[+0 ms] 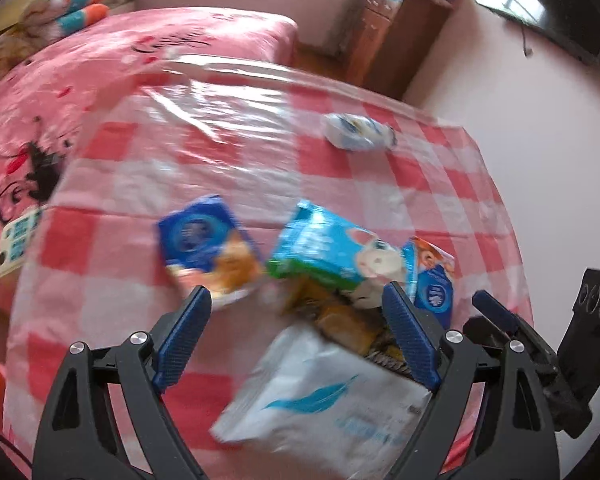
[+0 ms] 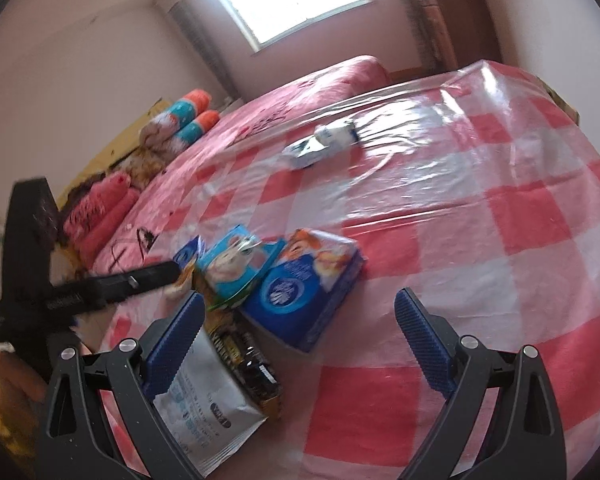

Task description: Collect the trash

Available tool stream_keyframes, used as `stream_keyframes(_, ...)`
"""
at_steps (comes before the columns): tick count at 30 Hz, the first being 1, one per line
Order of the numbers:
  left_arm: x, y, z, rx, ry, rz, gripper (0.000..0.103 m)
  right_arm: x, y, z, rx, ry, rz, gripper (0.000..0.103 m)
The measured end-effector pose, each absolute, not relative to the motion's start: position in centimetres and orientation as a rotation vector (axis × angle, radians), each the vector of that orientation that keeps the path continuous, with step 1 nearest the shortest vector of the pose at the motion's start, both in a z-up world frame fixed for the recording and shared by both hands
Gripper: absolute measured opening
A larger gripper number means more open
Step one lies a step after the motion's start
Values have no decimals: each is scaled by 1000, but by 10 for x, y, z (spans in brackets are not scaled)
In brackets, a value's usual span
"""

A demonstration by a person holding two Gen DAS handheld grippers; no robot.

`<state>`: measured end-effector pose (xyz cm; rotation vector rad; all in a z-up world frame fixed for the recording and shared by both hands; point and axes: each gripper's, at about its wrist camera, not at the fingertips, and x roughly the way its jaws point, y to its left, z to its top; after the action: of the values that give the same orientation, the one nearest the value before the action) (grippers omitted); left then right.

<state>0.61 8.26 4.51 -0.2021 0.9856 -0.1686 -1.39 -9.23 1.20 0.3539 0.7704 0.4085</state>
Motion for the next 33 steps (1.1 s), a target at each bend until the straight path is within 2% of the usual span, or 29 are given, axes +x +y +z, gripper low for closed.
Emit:
stream_keyframes(5,10,106,38,-152,982,-77,87,-18,-70,12,282,785,479,95)
stream_keyframes(10,24,117,32,-223,996,-59,87,-24,-53,14,197,773,471,95)
stream_keyframes(20,57,110,12,-234,1022,91,87,-21,-58,13,226,769,468,95)
stream_keyframes(25,55,96,9,-91,990,182,60,-21,-51,12,208,789,511,95)
stream_keyframes(33,42,116,13,-180,964,128,43,-24,-36,13,134,788,521,95)
